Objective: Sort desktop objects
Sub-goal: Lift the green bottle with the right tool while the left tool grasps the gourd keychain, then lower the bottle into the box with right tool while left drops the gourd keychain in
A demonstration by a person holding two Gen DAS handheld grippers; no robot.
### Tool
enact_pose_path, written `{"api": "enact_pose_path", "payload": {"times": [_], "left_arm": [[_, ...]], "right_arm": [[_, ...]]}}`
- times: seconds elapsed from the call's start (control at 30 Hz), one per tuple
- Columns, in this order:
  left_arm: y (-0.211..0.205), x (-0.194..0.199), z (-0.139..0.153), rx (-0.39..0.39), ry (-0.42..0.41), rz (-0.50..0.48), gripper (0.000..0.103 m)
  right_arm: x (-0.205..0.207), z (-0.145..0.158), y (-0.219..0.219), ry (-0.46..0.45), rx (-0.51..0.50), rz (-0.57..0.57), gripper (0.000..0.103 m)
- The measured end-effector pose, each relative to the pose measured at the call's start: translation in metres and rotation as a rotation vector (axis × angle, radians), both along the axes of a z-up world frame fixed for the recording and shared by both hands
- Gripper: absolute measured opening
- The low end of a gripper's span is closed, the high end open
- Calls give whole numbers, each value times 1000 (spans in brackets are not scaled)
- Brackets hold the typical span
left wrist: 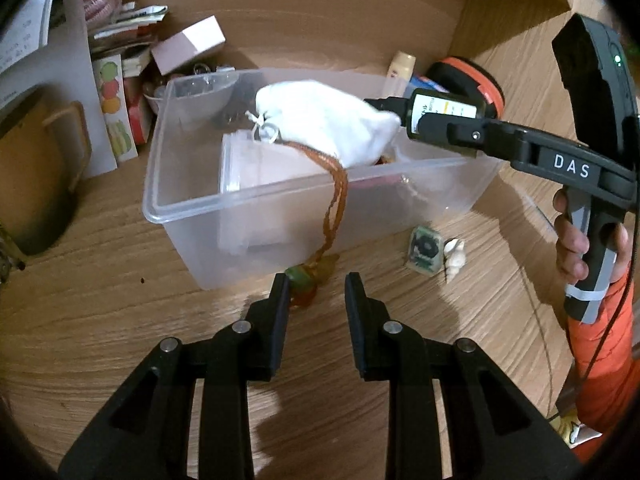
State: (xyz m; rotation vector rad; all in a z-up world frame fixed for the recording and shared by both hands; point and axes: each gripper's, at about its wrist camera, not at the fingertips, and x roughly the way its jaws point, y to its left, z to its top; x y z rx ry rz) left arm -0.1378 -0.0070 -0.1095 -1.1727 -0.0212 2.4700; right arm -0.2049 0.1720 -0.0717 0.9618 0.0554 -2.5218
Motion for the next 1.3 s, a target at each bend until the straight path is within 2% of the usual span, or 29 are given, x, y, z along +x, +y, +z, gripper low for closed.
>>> {"api": "enact_pose_path", "payload": {"times": [0.23,0.3,0.37,0.5,0.77,0.83,0.9,1.0,1.2,1.3], "left_arm": [[11,-4,-7,-39,-18,29,37],[15,-6,-7,-41,-19,34,46],[18,-8,-7,-55,-18,43,61],[24,-13,-7,-61,-21,66,70],[33,-19,-7,-81,-24,147,70],[35,-20,-7,-88,-24,175,68],[36,-20,-8,-103,-23,200,65],[37,-21,-8,-120,-22,241,60],[41,-24,-8,-155,-24,330,52],[39,-25,-8,-157,-24,370,45]], "right_arm": [[-8,-9,-2,-17,-13,19,38],[-7,-10,-1,-15,-20,22,38],[-7,-11,-2,-12,-23,25,38],[-7,-13,-6,-7,-5,24,38],[-2,-12,-5,15,-16,-2,39],[2,-11,-5,29,-12,-1,45],[7,-8,-5,60,-3,-26,68],[13,-3,-2,100,-13,-36,69],[13,-1,4,95,-25,-65,70],[16,1,7,100,-36,-75,71]]}}
